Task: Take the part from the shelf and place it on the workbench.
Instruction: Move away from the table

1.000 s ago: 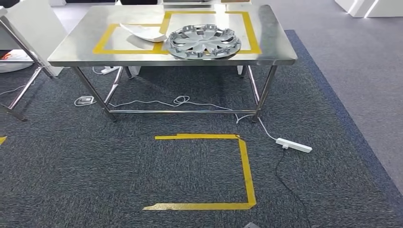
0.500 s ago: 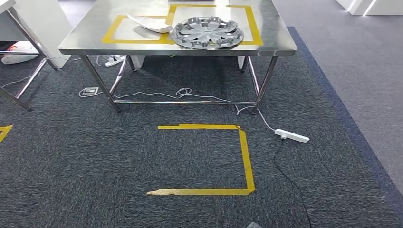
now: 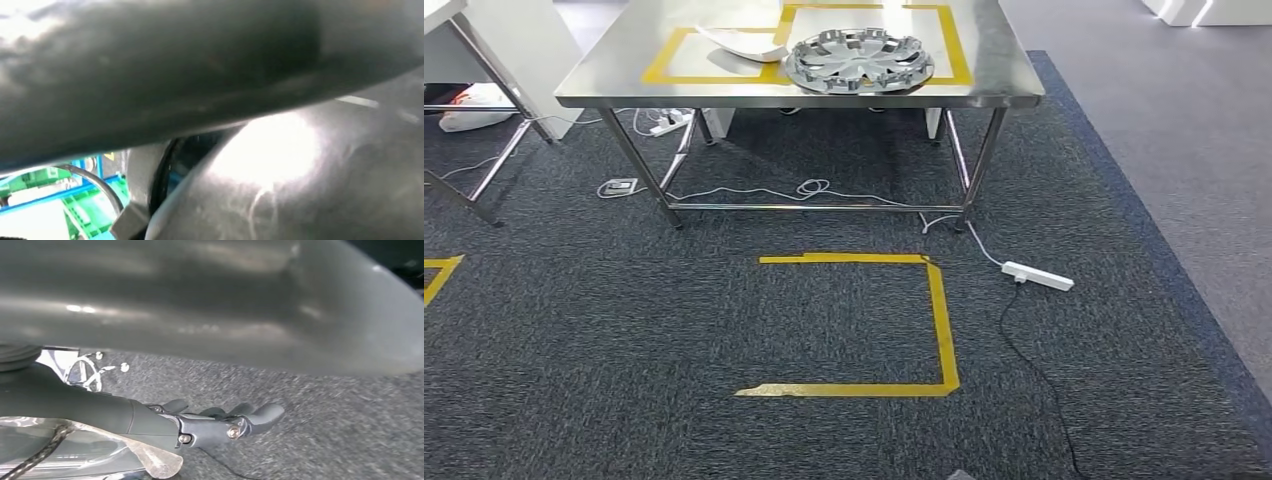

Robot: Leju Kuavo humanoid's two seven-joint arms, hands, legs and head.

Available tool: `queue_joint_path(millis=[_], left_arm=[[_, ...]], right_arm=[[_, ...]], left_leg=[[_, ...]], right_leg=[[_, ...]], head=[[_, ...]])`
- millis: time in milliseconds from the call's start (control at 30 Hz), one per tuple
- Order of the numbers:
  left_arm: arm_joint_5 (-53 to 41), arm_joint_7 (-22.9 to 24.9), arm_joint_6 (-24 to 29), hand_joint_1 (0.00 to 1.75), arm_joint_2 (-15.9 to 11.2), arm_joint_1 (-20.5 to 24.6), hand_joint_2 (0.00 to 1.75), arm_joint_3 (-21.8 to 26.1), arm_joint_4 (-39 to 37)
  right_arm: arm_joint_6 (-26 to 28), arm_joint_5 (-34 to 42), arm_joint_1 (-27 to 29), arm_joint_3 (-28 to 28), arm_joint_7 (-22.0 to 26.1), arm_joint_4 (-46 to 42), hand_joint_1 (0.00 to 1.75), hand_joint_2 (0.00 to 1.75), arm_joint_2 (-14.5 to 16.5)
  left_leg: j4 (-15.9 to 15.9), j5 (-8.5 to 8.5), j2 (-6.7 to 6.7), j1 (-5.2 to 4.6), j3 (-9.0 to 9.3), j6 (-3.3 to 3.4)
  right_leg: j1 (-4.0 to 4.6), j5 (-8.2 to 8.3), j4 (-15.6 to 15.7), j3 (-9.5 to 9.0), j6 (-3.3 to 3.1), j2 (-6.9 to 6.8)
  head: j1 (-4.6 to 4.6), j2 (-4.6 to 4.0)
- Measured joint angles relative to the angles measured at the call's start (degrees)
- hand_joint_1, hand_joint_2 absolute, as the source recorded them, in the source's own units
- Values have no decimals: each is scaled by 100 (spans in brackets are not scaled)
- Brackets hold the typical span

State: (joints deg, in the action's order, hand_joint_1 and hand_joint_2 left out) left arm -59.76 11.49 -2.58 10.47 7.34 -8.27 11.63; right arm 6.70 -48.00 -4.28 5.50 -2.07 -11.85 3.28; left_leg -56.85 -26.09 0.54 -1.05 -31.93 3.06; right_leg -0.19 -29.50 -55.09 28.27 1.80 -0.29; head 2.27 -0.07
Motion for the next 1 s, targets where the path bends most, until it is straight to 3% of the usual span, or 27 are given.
queue_joint_path(millis=[167, 467, 767, 933, 1000], left_arm=[[-2, 15, 16, 0, -3, -1, 0, 3, 0], [-40, 26, -4, 0, -3, 1, 0, 8, 0], [-62, 32, -36, 0, -3, 2, 0, 8, 0], [-83, 32, -44, 0, -5, 3, 0, 8, 0], [-90, 32, -46, 0, 2, 8, 0, 8, 0]], right_arm=[[-34, 36, -14, 25, 21, 0, 0, 0, -2], [-66, 32, -25, 46, 12, 0, 0, 0, -4], [4, -81, -43, 39, -5, 0, 0, 0, -3], [59, -129, -54, 13, -15, -3, 0, 0, -3], [74, -139, -60, 7, -21, -7, 0, 0, -5]], left_leg=[[38, 69, -3, 27, -6, -111], [39, 87, -3, 32, -38, -142], [17, 81, -3, 17, -53, -136], [9, 103, -22, 7, -96, -51], [129, 175, -40, 49, -65, -19]], right_leg=[[23, 31, -12, 30, -50, -3], [20, 38, -29, 43, -60, -2], [7, 48, -25, 66, -47, -2], [-1, 81, -19, 40, 18, -29], [6, -36, -132, 108, 43, -25]], head=[[1, 0], [3, 0], [3, 0], [0, 0], [11, 0]])
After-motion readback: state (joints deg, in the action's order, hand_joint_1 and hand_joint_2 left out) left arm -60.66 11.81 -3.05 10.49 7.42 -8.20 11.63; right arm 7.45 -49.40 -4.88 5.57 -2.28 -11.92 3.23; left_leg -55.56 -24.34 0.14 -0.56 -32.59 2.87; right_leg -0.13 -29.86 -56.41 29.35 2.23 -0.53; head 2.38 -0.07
